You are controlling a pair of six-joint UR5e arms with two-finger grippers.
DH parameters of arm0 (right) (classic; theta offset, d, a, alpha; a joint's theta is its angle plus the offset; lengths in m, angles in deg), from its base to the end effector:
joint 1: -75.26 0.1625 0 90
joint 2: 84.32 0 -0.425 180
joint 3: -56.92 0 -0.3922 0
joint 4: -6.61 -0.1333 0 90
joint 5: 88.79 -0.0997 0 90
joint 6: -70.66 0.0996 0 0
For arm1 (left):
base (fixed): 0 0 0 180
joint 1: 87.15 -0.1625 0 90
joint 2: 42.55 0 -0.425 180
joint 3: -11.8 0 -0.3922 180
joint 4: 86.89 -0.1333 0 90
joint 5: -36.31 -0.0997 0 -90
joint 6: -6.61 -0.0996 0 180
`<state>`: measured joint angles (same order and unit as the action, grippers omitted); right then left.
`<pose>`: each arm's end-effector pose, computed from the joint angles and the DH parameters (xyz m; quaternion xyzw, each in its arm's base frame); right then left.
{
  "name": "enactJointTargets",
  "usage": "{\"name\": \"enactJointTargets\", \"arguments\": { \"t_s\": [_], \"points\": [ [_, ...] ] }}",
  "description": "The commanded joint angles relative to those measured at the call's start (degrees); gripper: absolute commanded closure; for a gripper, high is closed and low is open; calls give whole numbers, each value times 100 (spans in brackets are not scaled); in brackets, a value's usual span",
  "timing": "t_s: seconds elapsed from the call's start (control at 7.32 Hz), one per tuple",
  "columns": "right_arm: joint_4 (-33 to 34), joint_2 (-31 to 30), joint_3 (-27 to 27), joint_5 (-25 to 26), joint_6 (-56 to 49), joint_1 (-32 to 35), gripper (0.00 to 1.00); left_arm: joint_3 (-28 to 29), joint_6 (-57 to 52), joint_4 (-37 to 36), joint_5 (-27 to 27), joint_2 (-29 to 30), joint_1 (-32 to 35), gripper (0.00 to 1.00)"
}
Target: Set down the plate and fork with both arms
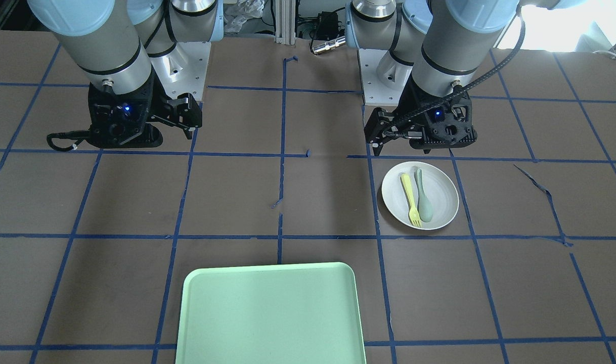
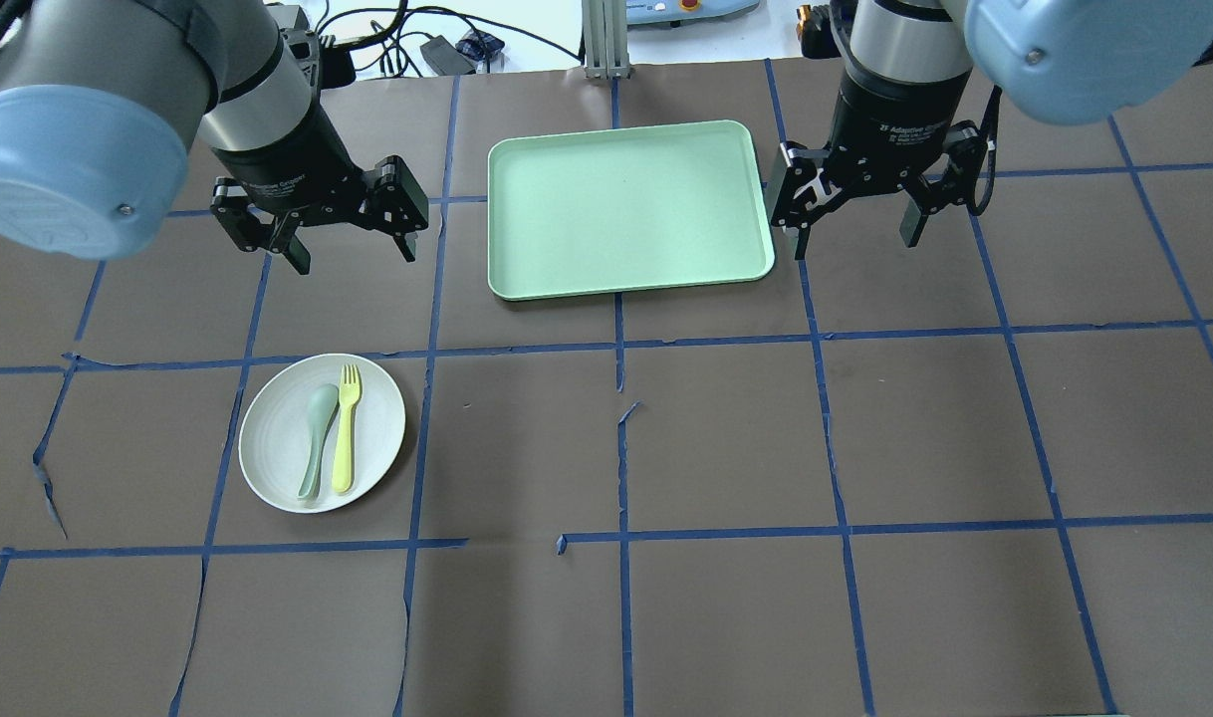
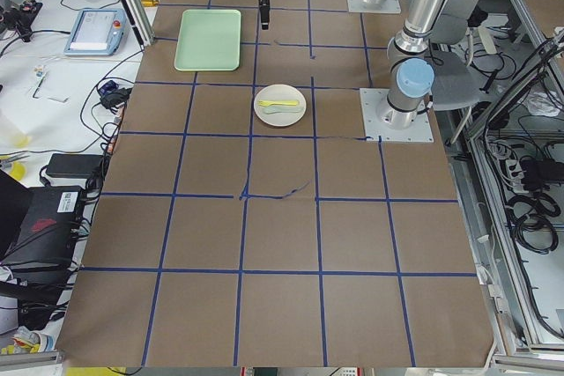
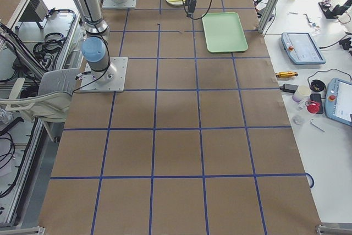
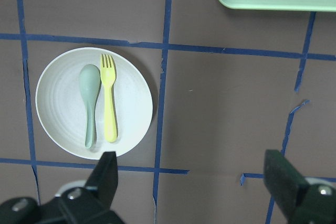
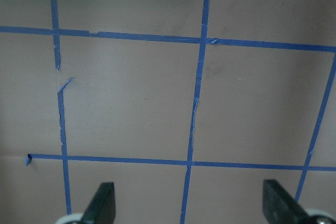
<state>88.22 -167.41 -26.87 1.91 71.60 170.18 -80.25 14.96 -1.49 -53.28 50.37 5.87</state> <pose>0.1767 -0.5128 0.4655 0.0351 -0.9962 -0.0788 0.0101 -0.1608 -0.5037 0.4527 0.0465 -0.9989 -0.0036 0.0032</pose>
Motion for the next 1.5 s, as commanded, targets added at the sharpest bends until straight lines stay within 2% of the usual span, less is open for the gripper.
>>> {"name": "enactJointTargets", "arguments": {
  "t_s": [0.0, 0.41, 0.82, 1.37],
  "points": [
    [4, 3, -6, 0, -5, -1, 0, -14, 36, -5, -15, 24, 75, 0],
    [13, 4, -32, 0, 30, -1, 0, 3, 45, -5, 37, 59, 93, 0],
    [48, 12, -41, -26, 21, 8, 0, 29, 9, -5, 440, -29, 59, 0],
    [136, 4, -41, -70, 21, 8, 0, -41, -52, -5, 389, -20, 67, 0]
  ]
}}
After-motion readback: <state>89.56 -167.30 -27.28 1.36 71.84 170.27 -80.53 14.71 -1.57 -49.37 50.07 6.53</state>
